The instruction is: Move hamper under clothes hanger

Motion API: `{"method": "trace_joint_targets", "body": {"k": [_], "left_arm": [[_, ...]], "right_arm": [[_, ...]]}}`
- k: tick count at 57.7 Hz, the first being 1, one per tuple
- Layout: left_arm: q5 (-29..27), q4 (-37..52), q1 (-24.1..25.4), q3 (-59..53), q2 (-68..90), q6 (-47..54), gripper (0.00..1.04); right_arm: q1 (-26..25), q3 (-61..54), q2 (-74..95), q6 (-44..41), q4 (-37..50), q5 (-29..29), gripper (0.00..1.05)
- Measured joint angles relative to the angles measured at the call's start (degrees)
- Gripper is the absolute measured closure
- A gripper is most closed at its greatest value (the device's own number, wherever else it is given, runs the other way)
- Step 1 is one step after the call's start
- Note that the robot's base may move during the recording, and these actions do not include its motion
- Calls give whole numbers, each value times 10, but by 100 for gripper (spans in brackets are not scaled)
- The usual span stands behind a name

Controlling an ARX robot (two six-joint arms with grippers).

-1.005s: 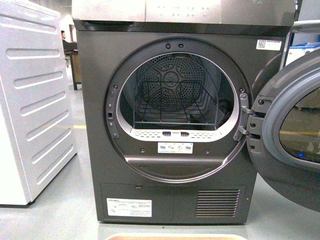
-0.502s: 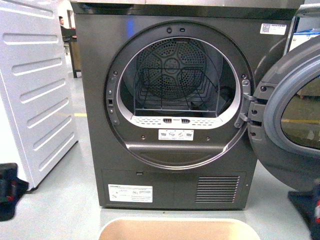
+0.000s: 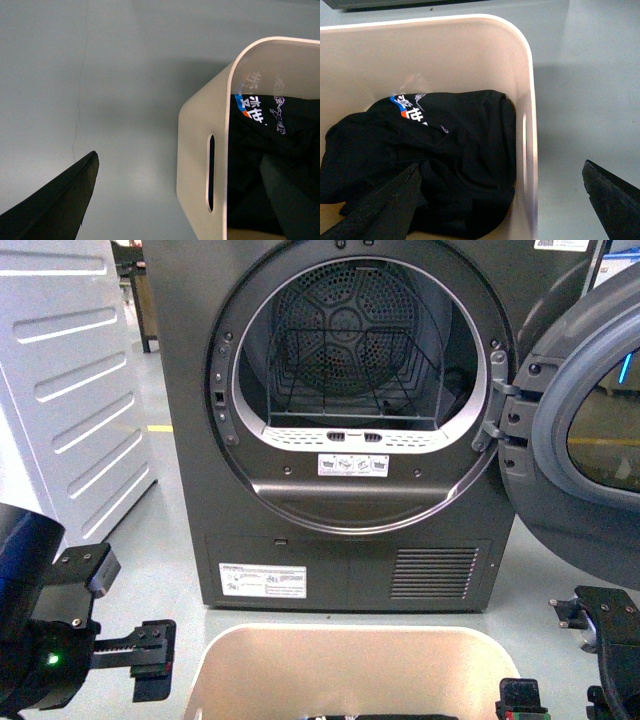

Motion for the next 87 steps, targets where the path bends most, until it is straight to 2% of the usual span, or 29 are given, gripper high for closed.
{"method": "trace_joint_targets", "body": {"k": [12, 36, 66, 87], "left_arm": [[17, -15, 4, 53, 76, 6, 7], [56, -44, -5, 144, 127, 24, 7], [29, -97, -38, 246, 224, 42, 7], [9, -108, -49, 264, 253, 46, 7]], "right_arm": [[1, 23, 57, 4, 14, 7, 8], [-11, 56, 107, 5, 15, 6, 8], [-12, 74, 149, 4, 17, 6, 8], [5, 90, 181, -2, 16, 24, 9]]}}
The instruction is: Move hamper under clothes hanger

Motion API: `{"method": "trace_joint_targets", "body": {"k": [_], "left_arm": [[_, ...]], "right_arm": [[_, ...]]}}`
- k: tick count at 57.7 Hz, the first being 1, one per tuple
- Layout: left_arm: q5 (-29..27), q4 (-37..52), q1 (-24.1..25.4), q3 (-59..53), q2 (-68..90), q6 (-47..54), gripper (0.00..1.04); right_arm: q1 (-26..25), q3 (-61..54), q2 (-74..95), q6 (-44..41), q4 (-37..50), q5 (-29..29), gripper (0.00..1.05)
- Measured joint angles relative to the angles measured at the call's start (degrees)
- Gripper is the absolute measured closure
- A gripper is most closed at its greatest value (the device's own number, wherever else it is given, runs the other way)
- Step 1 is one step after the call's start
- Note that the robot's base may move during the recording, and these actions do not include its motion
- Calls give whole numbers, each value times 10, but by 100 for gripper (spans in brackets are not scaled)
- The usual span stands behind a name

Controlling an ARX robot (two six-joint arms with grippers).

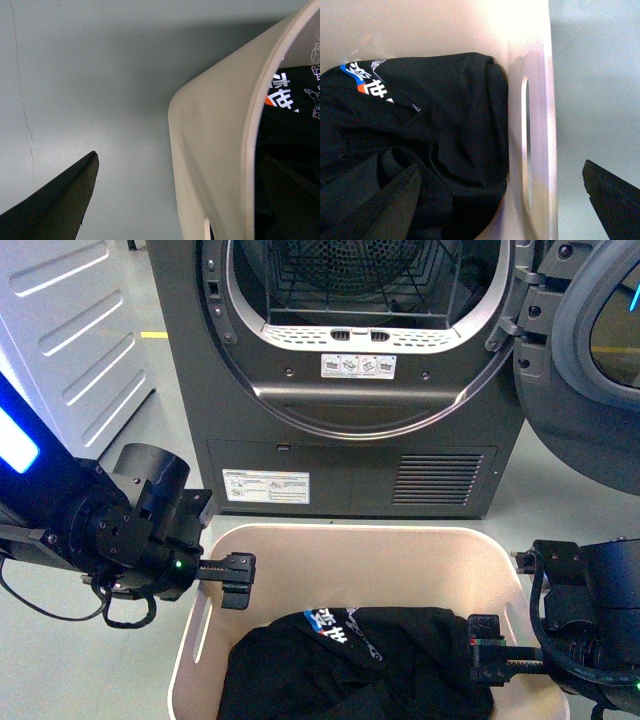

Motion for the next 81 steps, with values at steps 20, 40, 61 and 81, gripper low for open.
{"method": "trace_joint_targets", "body": {"k": [20, 40, 61, 81], "left_arm": [[-12, 8, -1, 0, 12, 0, 57], [-16, 3, -6, 4, 12, -5, 101], [-34, -20, -8, 11, 0, -5, 101], [-35, -37, -12, 4, -80, -5, 101]], "right_arm": [[4, 14, 21, -9, -39, 11, 62], [1, 16, 22, -12, -47, 21, 102], [-12, 0, -22, -15, -59, 1, 102], [-25, -17, -82, -24, -75, -8, 102]]}}
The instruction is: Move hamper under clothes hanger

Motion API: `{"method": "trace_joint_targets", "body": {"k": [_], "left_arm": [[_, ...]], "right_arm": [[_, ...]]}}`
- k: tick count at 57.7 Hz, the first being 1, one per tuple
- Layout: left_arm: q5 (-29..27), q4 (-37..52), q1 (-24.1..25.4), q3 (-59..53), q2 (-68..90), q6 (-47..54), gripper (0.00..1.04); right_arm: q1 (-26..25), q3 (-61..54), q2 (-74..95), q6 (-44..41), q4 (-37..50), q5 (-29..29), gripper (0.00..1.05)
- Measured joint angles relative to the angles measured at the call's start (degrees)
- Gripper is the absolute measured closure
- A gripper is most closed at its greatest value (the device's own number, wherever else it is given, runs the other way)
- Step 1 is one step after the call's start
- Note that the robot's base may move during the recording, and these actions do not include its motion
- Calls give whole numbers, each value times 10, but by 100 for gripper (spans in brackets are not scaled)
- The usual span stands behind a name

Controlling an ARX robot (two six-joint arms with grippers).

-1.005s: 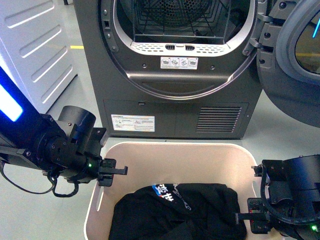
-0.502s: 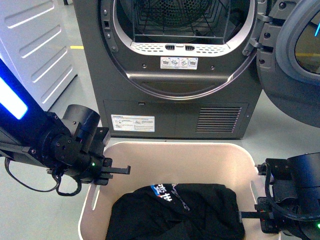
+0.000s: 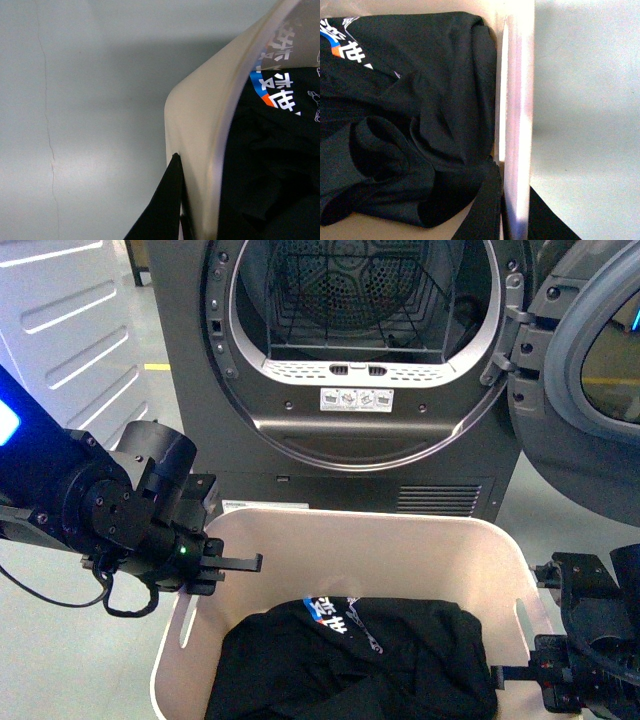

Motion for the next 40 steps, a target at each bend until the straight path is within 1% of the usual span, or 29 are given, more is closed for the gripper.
{"method": "trace_joint_targets", "body": {"k": [11, 40], "left_arm": [[-5, 8, -1, -17, -14, 1, 101], [-6, 9, -1, -19, -14, 1, 101]], "right_arm": [[1, -10, -4, 0, 13, -12, 102], [4, -14, -4, 0, 19, -12, 102]]}}
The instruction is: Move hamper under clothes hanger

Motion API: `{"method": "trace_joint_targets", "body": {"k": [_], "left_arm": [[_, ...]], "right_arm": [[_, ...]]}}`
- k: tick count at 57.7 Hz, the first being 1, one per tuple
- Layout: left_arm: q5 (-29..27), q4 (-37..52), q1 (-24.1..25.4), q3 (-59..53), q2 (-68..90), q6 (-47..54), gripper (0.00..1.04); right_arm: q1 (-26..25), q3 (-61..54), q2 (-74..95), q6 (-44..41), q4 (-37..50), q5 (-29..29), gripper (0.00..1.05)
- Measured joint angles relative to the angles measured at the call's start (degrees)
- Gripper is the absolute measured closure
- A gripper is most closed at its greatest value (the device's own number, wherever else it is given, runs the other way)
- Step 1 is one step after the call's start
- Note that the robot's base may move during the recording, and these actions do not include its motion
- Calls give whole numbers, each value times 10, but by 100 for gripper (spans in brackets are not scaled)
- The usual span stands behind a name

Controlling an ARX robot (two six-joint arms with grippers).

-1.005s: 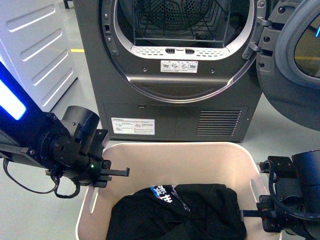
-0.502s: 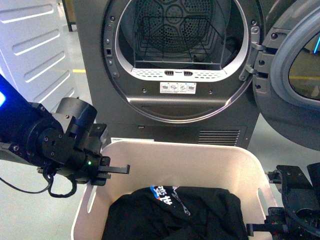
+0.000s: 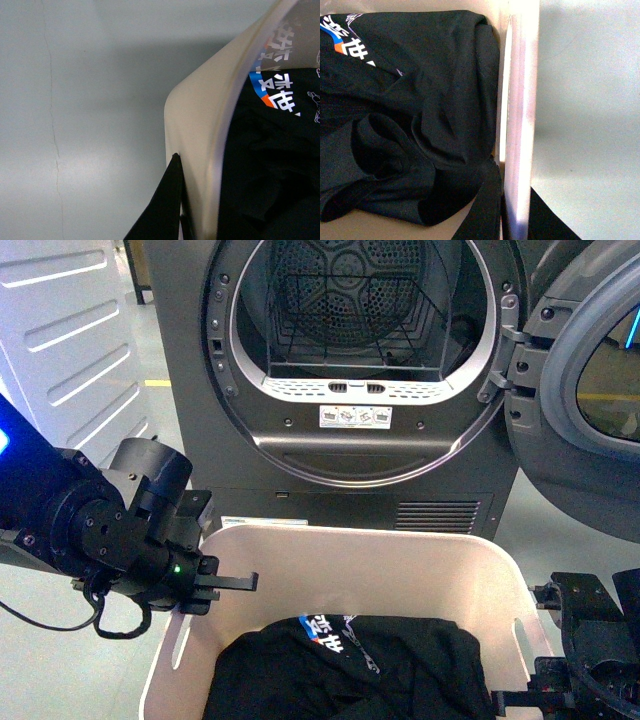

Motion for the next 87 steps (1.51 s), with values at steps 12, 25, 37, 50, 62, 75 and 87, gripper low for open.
{"method": "trace_joint_targets", "body": {"k": [12, 25, 37, 50, 62, 75, 87], "left_arm": [[-2, 0, 2, -1, 0, 0, 101], [0, 1, 10, -2, -2, 0, 101], [2, 3, -7, -1, -3, 0, 101], [-3, 3, -2, -2, -3, 0, 101], [-1, 3, 0, -2, -4, 0, 101], [1, 3, -1, -2, -4, 0, 101], [0, 3, -2, -2, -4, 0, 101]], "right_arm": [[4, 0, 0, 0, 0, -3, 102], [10, 2, 0, 1, 1, -5, 102], [-4, 1, -1, 0, 2, 5, 102], [0, 0, -1, 0, 2, -3, 102], [2, 0, -4, 0, 2, -2, 102], [0, 0, -3, 0, 2, 2, 102], [0, -1, -3, 0, 2, 0, 102]]}}
